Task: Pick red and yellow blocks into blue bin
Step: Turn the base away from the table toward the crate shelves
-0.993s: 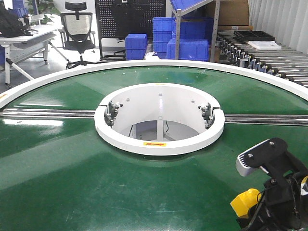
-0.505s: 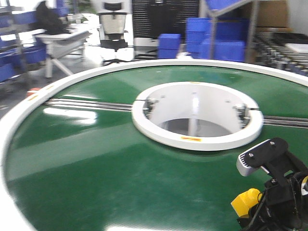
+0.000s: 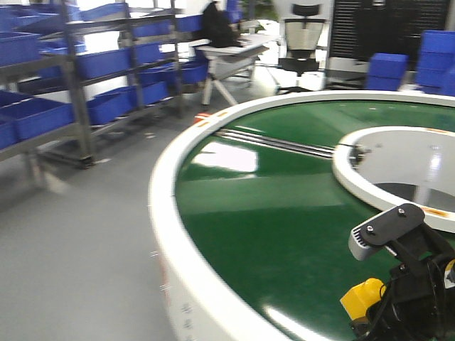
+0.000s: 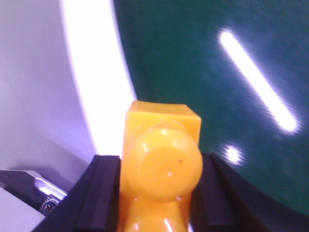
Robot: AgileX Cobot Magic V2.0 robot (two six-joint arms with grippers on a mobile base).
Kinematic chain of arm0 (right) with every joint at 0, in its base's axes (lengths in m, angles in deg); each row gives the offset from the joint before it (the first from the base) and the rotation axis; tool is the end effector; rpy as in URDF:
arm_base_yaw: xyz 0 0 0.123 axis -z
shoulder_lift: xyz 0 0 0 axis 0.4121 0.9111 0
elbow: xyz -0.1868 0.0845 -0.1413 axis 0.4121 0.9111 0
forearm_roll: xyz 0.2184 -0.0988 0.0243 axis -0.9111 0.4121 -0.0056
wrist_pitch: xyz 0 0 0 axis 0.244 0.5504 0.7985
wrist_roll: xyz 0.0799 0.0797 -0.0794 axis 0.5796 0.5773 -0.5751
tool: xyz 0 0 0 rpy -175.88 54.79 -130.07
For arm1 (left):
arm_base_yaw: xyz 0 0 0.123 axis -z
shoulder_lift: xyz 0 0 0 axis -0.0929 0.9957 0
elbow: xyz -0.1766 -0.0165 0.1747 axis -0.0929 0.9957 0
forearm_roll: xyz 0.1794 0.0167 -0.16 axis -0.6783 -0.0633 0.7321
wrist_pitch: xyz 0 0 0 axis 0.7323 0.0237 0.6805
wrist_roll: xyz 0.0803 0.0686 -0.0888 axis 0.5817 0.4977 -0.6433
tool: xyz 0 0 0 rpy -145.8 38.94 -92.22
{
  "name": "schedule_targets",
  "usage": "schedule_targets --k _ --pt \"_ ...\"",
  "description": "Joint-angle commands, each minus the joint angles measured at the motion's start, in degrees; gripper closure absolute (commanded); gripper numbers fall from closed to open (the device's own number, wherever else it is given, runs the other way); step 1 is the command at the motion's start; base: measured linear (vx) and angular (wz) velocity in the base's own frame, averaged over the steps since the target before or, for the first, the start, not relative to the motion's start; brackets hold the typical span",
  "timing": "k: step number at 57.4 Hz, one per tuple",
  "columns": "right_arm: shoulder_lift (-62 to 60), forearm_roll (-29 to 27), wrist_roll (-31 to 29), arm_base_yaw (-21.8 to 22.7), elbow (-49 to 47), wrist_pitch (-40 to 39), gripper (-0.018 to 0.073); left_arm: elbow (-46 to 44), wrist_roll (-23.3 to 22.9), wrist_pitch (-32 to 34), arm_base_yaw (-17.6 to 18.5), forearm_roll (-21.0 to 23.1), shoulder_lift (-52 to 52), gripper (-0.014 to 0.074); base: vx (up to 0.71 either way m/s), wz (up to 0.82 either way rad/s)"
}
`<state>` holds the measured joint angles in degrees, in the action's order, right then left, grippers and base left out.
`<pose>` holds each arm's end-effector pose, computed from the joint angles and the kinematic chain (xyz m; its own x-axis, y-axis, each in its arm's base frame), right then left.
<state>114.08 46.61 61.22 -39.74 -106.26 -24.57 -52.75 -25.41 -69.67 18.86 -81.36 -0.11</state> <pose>0.2593 0.0833 0.2451 -0.6935 -0.4568 -0.5572 -0.5049 0.8598 -0.0765 0.1608 -0.0491 0.2606 -0.6010 0.1102 -0.7916 0.2696 0.9603 -0.0711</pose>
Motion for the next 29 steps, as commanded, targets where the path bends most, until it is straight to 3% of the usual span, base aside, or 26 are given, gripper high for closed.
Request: schedule_targets --k 1,29 --pt "-1.5 -0.1 0.0 0.0 -1.7 -2.6 0.0265 -1.5 0.0 3.8 0.1 0.6 0.0 0.0393 -0.18 0.70" --pt "-1.5 -0.1 0.0 0.0 -1.7 -2.6 0.0265 -1.5 0.0 3.8 0.1 0.6 0.0 0.0393 -0.17 0.65"
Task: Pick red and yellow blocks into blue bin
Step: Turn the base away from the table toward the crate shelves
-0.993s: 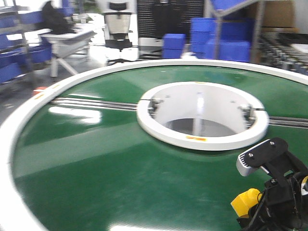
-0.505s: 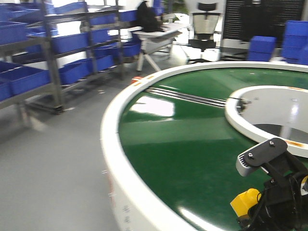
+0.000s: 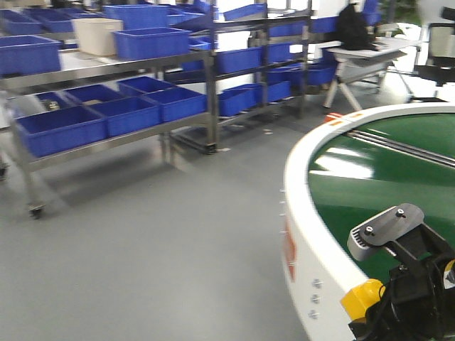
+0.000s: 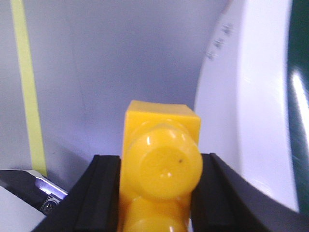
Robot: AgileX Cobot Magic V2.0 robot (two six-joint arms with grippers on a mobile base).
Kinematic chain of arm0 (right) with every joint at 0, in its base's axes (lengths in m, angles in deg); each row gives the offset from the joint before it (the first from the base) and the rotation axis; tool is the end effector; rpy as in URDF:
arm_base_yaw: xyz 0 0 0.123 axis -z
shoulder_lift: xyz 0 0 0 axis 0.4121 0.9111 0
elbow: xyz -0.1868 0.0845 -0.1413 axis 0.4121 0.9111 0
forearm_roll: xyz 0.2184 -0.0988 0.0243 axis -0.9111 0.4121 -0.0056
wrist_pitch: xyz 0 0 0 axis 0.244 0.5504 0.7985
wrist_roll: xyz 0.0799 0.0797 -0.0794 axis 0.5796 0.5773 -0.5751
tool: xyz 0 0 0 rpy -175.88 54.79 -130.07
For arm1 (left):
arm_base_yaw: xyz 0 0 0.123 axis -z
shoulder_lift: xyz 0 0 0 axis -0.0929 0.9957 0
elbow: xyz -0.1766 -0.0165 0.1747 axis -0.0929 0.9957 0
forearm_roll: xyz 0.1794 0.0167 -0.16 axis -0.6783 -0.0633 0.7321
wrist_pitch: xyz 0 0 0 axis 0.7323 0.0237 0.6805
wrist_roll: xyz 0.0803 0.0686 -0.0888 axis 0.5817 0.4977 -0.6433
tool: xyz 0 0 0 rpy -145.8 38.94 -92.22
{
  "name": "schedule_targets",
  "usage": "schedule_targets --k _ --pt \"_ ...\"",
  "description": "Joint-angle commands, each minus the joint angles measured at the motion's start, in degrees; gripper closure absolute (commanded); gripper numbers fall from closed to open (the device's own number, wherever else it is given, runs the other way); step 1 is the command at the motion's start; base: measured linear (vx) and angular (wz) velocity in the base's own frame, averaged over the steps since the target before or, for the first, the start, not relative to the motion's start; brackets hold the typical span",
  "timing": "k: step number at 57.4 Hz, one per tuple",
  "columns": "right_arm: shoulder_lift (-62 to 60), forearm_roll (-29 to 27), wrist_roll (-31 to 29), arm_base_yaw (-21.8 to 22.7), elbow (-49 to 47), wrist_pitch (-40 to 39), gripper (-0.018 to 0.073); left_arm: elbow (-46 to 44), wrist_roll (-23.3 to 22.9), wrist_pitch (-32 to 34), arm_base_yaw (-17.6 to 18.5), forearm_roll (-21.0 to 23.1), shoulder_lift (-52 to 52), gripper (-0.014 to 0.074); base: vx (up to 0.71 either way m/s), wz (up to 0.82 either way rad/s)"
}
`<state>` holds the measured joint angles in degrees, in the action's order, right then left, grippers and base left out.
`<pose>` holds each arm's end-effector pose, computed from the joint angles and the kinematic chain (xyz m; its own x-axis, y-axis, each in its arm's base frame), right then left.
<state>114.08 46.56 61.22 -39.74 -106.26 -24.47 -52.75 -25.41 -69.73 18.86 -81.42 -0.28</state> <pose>0.2591 0.0834 0.2450 -0.6945 -0.4566 -0.5560 -0.5051 0.8598 -0.0752 0.1603 -0.0489 0.2610 -0.5993 0.1106 -0.7928 0.2698 0.9604 -0.0700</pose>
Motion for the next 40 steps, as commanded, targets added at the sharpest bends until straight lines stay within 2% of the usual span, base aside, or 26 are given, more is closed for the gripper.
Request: schedule_targets --k 1,23,40 --pt "-1.5 0.0 0.0 0.0 -1.7 -2.7 0.0265 -1.5 0.0 3.8 0.1 0.7 0.1 0.0393 -0.15 0.60" --pt "-1.5 0.0 0.0 0.0 -1.7 -2.7 0.0265 -1.5 0.0 3.8 0.1 0.7 0.1 0.0393 -0.14 0.55" --pt "-1.5 0.0 0.0 0.0 -1.7 -2.7 0.0265 -1.5 0.0 3.8 0.1 0.7 0.1 0.0393 -0.07 0.26"
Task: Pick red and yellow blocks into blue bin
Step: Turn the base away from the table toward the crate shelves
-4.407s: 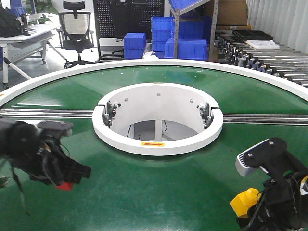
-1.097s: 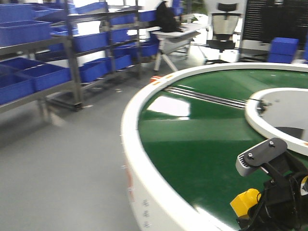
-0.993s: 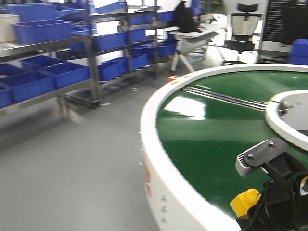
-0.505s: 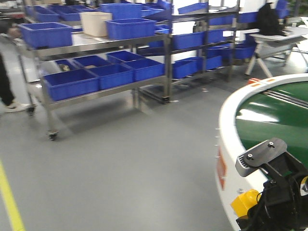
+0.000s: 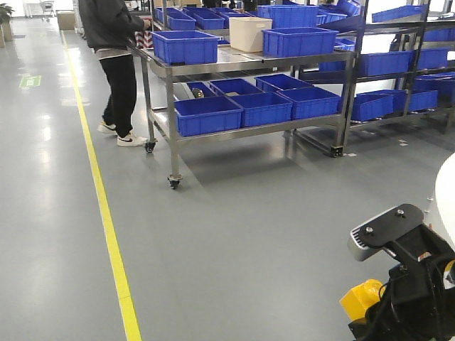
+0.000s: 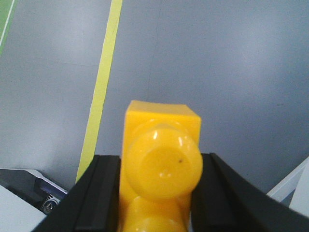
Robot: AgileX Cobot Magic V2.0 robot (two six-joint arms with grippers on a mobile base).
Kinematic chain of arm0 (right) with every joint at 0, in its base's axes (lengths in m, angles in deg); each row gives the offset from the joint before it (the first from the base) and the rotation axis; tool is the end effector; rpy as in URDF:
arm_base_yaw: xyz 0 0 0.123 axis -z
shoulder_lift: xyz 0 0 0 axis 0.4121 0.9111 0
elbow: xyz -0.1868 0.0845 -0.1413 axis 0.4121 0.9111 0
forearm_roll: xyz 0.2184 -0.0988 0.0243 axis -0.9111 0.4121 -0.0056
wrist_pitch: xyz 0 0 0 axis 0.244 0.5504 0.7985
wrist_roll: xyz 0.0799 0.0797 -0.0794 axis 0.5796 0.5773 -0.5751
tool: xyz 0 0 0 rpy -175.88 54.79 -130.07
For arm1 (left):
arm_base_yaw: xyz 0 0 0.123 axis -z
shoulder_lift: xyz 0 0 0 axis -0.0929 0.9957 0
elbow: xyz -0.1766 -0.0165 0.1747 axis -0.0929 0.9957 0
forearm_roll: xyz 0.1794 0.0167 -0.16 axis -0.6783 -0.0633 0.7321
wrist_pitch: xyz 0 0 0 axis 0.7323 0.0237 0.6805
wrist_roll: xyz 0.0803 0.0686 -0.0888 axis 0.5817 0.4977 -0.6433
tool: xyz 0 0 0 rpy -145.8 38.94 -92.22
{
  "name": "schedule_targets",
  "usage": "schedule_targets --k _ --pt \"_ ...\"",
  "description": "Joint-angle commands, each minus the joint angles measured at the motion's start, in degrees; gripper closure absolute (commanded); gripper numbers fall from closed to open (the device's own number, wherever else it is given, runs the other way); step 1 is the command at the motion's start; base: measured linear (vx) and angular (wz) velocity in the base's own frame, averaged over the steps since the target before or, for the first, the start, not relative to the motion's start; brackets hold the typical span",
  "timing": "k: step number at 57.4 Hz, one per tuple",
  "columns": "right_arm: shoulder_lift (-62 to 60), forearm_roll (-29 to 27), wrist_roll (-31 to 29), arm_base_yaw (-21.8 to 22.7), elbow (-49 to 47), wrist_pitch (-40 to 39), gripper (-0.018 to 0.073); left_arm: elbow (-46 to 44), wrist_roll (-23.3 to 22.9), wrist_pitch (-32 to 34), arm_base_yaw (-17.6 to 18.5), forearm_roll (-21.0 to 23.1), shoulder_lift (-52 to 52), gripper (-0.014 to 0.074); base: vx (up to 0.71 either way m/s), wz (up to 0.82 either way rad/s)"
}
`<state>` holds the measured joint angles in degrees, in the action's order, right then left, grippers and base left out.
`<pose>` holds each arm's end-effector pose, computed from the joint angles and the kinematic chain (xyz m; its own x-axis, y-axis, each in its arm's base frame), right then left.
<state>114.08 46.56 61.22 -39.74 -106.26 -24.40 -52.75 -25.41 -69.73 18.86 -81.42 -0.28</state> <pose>0.2589 0.0834 0.2449 -0.6951 -0.4569 -0.5551 -0.5053 0.8597 -0.0748 0.1603 -0.0489 0.2610 -0.5993 0.1106 -0.7928 0.2698 0.9604 -0.0700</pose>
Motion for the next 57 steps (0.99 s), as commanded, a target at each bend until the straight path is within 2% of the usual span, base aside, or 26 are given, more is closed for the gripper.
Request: schedule_targets --k 1,39,57 --pt "-1.5 0.0 0.0 0.0 -1.7 -2.7 0.0265 -1.5 0.0 3.8 0.1 0.7 0.1 0.0393 -0.02 0.09" --pt "-1.5 0.0 0.0 0.0 -1.7 -2.7 0.0265 -1.5 0.0 3.8 0.1 0.7 0.1 0.0393 0.04 -0.03" --pt "-1.5 0.0 0.0 0.0 -1.7 -2.7 0.0265 -1.5 0.0 3.8 0.1 0.7 0.1 0.0393 0.11 0.18"
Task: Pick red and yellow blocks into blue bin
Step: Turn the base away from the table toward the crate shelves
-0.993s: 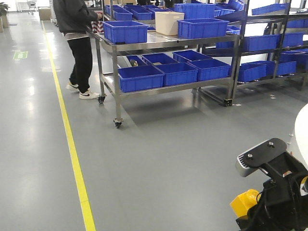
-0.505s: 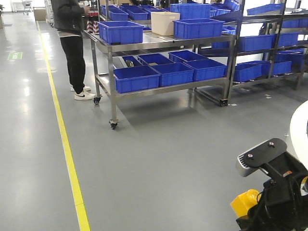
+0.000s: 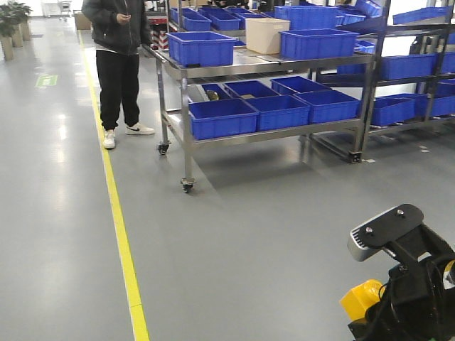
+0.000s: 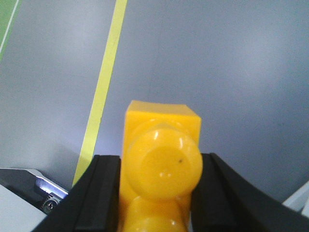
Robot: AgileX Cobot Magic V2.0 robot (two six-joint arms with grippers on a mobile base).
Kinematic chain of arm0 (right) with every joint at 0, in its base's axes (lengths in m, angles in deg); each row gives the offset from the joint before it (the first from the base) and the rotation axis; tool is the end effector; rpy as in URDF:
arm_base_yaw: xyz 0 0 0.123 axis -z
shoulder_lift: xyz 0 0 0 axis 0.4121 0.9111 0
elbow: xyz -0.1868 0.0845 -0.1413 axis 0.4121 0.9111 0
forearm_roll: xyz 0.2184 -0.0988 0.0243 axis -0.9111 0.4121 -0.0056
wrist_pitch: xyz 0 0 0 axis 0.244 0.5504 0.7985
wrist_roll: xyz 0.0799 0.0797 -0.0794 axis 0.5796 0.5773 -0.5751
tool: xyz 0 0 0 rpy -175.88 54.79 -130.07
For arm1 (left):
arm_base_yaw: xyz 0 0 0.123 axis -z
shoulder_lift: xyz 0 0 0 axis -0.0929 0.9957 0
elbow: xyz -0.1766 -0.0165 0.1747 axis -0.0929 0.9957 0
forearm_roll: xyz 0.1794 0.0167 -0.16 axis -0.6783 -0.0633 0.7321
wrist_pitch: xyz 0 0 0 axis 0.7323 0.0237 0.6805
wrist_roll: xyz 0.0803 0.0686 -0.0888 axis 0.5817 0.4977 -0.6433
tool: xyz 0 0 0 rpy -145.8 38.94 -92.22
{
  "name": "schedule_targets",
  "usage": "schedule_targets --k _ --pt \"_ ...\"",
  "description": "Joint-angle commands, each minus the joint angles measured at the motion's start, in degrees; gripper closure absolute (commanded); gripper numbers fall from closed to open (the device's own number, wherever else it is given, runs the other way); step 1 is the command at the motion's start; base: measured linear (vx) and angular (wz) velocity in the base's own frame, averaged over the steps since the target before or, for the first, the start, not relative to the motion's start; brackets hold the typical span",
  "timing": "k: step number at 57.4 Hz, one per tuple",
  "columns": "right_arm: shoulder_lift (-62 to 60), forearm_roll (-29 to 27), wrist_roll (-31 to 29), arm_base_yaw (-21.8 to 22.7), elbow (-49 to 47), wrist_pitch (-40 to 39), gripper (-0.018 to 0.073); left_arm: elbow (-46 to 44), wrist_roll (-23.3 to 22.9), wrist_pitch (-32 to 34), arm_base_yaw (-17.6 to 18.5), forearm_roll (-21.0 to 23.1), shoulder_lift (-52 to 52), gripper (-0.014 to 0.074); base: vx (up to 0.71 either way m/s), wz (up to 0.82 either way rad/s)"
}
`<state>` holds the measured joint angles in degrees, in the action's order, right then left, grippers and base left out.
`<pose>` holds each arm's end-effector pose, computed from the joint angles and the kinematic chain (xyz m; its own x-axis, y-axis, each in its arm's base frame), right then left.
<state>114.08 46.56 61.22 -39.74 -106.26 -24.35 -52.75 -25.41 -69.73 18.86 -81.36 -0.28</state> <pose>0.2588 0.0833 0.2449 -0.6955 -0.4571 -0.5544 -0.5054 0.8596 -0.0746 0.1603 -0.0490 0.2610 -0.5995 0.1099 -0.7928 0.2699 0.9603 -0.0710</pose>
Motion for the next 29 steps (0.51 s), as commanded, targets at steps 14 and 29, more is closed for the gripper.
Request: schedule_targets --k 14,29 --pt "-1.5 -0.1 0.0 0.0 -1.7 -2.8 0.0265 -1.5 0.0 3.8 0.1 0.7 0.1 0.0393 0.18 0.12" --pt "-1.5 -0.1 0.0 0.0 -1.7 -2.8 0.0265 -1.5 0.0 3.8 0.1 0.7 0.1 0.0393 0.23 0.00"
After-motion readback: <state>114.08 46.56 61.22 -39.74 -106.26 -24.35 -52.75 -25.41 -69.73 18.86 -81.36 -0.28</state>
